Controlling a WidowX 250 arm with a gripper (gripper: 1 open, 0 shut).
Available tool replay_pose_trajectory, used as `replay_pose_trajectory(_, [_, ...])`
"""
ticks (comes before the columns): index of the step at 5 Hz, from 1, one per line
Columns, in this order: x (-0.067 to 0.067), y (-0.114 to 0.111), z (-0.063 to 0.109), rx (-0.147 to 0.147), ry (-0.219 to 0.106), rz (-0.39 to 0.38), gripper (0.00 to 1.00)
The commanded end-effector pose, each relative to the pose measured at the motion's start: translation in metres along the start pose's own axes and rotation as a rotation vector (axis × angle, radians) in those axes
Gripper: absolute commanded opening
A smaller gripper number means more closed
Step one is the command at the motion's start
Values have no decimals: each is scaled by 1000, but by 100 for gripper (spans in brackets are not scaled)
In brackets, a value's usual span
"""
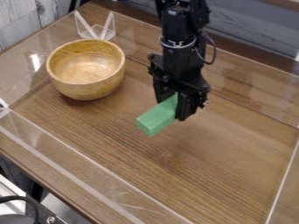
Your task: Put the green block in the brown bowl
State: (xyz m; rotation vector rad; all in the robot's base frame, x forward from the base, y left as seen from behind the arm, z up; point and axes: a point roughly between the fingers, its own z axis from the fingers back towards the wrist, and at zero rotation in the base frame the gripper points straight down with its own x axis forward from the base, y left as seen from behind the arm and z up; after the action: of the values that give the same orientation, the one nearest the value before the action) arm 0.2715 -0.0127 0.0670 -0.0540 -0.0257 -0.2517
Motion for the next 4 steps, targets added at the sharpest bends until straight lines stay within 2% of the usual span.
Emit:
replay_pose_trajectory(1, [8, 12, 36, 26, -80, 43, 0])
replay_pose_trajectory(2, [6, 40, 78, 54, -116, 156, 0])
replay_pose_trajectory(3, [-3, 83, 106, 73, -152, 255, 0])
replay_pose_trajectory(4, [-10, 119, 110, 78, -175, 282, 0])
